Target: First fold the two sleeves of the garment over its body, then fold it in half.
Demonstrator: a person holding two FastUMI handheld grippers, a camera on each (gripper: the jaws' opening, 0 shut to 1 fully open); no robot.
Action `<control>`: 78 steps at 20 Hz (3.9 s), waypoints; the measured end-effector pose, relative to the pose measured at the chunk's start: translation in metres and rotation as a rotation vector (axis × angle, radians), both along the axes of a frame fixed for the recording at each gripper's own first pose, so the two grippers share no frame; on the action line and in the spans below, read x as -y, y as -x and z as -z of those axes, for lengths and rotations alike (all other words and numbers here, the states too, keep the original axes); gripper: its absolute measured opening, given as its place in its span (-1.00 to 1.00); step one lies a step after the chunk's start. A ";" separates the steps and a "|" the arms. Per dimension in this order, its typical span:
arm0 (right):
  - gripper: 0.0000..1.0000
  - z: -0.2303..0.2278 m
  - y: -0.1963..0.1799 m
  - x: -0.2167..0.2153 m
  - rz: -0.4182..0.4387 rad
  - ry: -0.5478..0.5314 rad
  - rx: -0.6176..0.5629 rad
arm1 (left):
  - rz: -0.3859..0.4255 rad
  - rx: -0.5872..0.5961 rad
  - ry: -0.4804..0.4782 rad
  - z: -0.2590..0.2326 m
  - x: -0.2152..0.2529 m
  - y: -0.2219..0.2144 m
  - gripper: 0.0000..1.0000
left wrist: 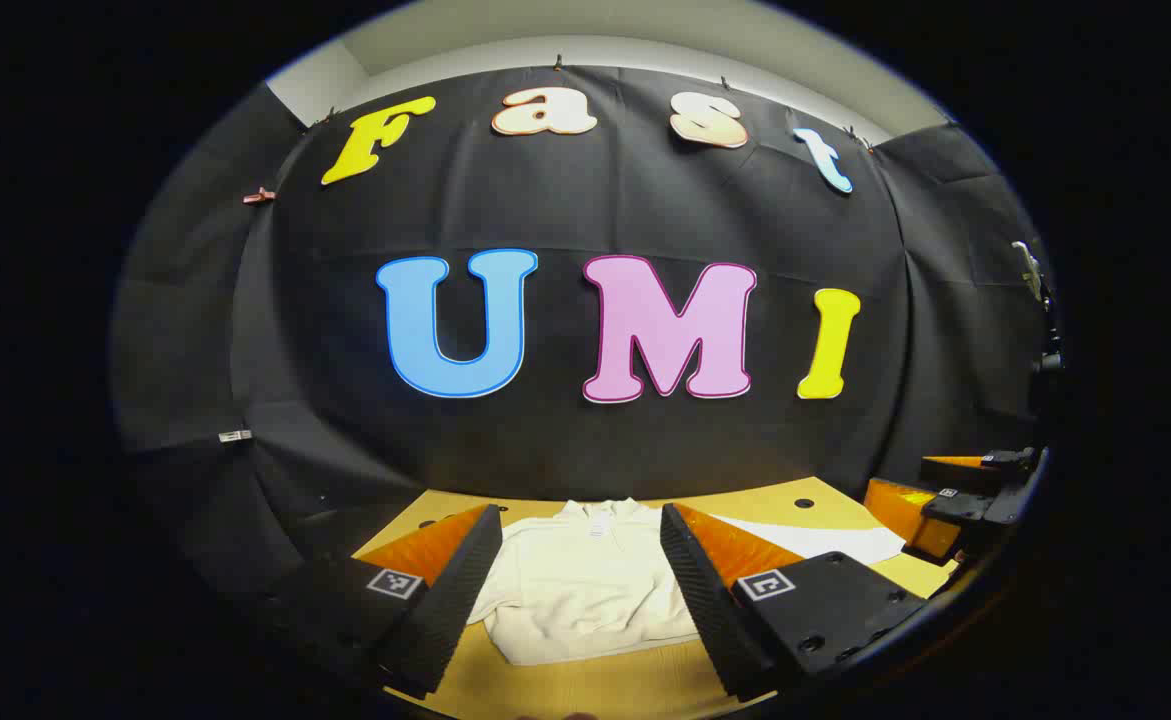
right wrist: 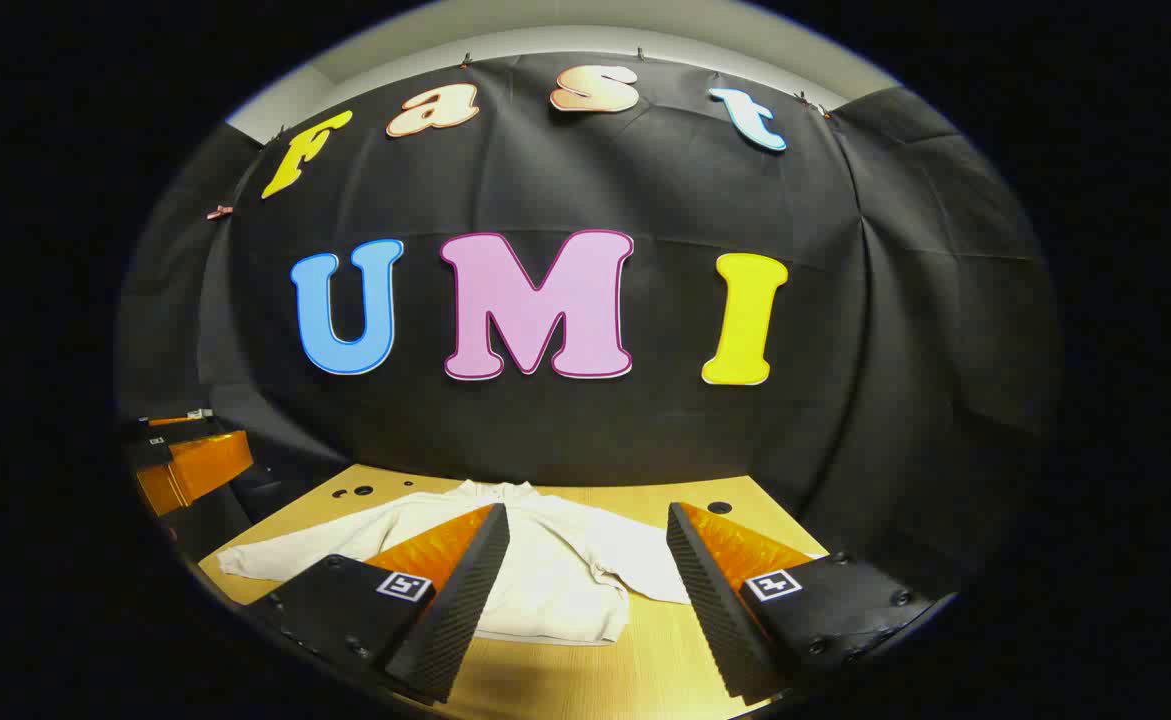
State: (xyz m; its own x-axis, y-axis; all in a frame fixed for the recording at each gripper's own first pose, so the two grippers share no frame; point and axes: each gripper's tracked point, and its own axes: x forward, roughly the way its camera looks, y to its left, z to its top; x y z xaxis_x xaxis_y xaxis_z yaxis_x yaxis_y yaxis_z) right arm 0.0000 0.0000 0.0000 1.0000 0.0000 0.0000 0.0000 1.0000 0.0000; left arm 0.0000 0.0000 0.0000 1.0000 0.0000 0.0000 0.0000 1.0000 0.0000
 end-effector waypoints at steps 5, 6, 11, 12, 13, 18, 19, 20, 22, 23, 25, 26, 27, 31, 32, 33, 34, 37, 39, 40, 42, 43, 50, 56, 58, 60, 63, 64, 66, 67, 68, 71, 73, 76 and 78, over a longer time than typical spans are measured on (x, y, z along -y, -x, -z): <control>0.95 0.009 -0.008 -0.002 0.001 -0.012 -0.033 | 0.001 -0.025 -0.001 0.007 -0.002 -0.006 0.96; 0.95 0.012 -0.010 -0.004 -0.005 -0.018 -0.044 | 0.001 -0.032 -0.004 0.008 -0.004 -0.008 0.96; 0.94 0.018 -0.023 -0.015 -0.030 -0.022 -0.071 | 0.008 -0.060 -0.024 0.014 -0.006 -0.018 0.97; 0.95 0.020 -0.025 -0.018 -0.038 -0.022 -0.075 | 0.013 -0.056 -0.025 0.012 -0.006 -0.020 0.96; 0.95 0.022 -0.025 -0.020 -0.040 -0.022 -0.080 | 0.017 -0.051 -0.026 0.011 -0.005 -0.021 0.96; 0.94 0.030 -0.030 -0.022 -0.042 -0.028 -0.110 | 0.025 -0.073 -0.021 0.016 -0.006 -0.030 0.96; 0.95 0.034 -0.030 -0.025 -0.047 -0.033 -0.123 | 0.025 -0.074 -0.016 0.018 -0.007 -0.030 0.96; 0.95 0.036 -0.032 -0.025 -0.048 -0.032 -0.133 | 0.025 -0.074 -0.011 0.017 -0.007 -0.030 0.96; 0.94 0.037 -0.035 -0.021 -0.043 -0.027 -0.138 | 0.022 -0.080 -0.008 0.021 -0.009 -0.030 0.96; 0.94 0.038 -0.038 -0.019 -0.038 -0.023 -0.139 | 0.019 -0.085 -0.011 0.023 -0.011 -0.029 0.96; 0.94 0.046 -0.046 -0.011 -0.035 -0.046 -0.165 | -0.003 -0.090 -0.024 0.024 -0.019 -0.029 0.96; 0.95 0.051 -0.050 -0.007 -0.036 -0.075 -0.184 | -0.004 -0.091 -0.027 0.024 -0.020 -0.028 0.96; 0.95 0.056 -0.054 0.000 -0.026 -0.096 -0.200 | -0.007 -0.094 -0.031 0.024 -0.022 -0.028 0.96; 0.96 0.071 -0.068 0.043 0.054 -0.084 -0.229 | -0.022 -0.106 -0.045 0.027 -0.027 -0.028 0.96; 0.95 0.074 -0.071 0.053 0.074 -0.074 -0.235 | -0.025 -0.108 -0.045 0.026 -0.027 -0.029 0.96; 0.96 0.080 -0.073 0.064 0.092 -0.072 -0.249 | -0.029 -0.109 -0.048 0.027 -0.027 -0.029 0.96; 0.96 0.088 -0.075 0.071 0.099 -0.077 -0.276 | -0.035 -0.112 -0.050 0.026 -0.028 -0.030 0.96; 0.96 0.107 -0.078 0.090 0.117 -0.069 -0.327 | -0.047 -0.124 -0.051 0.030 -0.030 -0.036 0.96; 0.96 0.118 -0.084 0.103 0.130 -0.058 -0.347 | -0.059 -0.131 -0.056 0.032 -0.031 -0.039 0.96; 0.96 0.124 -0.086 0.111 0.139 -0.056 -0.357 | -0.067 -0.135 -0.058 0.032 -0.032 -0.040 0.96; 0.96 0.136 -0.090 0.128 0.160 -0.061 -0.382 | -0.080 -0.142 -0.060 0.037 -0.031 -0.042 0.96; 0.96 0.144 -0.092 0.139 0.178 -0.061 -0.398 | -0.085 -0.146 -0.063 0.039 -0.031 -0.042 0.96; 0.95 0.184 -0.103 0.231 0.347 -0.088 -0.490 | -0.120 -0.203 -0.094 0.059 -0.031 -0.052 0.95; 0.96 0.217 -0.102 0.296 0.489 -0.190 -0.558 | -0.156 -0.260 -0.069 0.079 -0.034 -0.059 0.95; 0.96 0.230 -0.101 0.313 0.539 -0.236 -0.582 | -0.168 -0.290 -0.053 0.086 -0.034 -0.062 0.95; 0.96 0.243 -0.102 0.329 0.563 -0.225 -0.604 | -0.164 -0.304 -0.045 0.090 -0.031 -0.064 0.95; 0.96 0.260 -0.106 0.346 0.578 -0.194 -0.640 | -0.158 -0.308 -0.067 0.095 -0.026 -0.068 0.95; 0.96 0.263 -0.109 0.347 0.575 -0.202 -0.639 | -0.158 -0.312 -0.069 0.096 -0.025 -0.070 0.96; 0.96 0.270 -0.112 0.357 0.582 -0.211 -0.645 | -0.153 -0.320 -0.077 0.099 -0.022 -0.073 0.96; 0.96 0.274 -0.115 0.361 0.582 -0.216 -0.642 | -0.149 -0.324 -0.087 0.101 -0.020 -0.075 0.96; 0.96 0.276 -0.118 0.365 0.588 -0.205 -0.644 | -0.143 -0.327 -0.094 0.101 -0.017 -0.077 0.96; 0.96 0.289 -0.119 0.376 0.601 -0.176 -0.680 | -0.121 -0.334 -0.098 0.105 -0.011 -0.079 0.95; 0.96 0.300 -0.119 0.380 0.591 -0.149 -0.705 | -0.103 -0.329 -0.099 0.105 -0.006 -0.080 0.95; 0.99 0.303 -0.121 0.379 0.544 -0.098 -0.708 | -0.085 -0.323 -0.120 0.104 0.000 -0.082 0.96; 0.95 0.304 -0.121 0.377 0.538 -0.126 -0.707 | -0.081 -0.323 -0.120 0.106 0.001 -0.081 0.96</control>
State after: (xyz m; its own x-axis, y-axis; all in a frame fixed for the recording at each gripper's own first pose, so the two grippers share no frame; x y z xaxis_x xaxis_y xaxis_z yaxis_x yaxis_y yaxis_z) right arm 0.1211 -0.3774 -0.3042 0.6310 -0.4273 -0.6475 0.5105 0.8572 -0.0681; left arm 0.0810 -0.0011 -0.1058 0.9452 0.0986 -0.3112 -0.0603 0.9896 0.1304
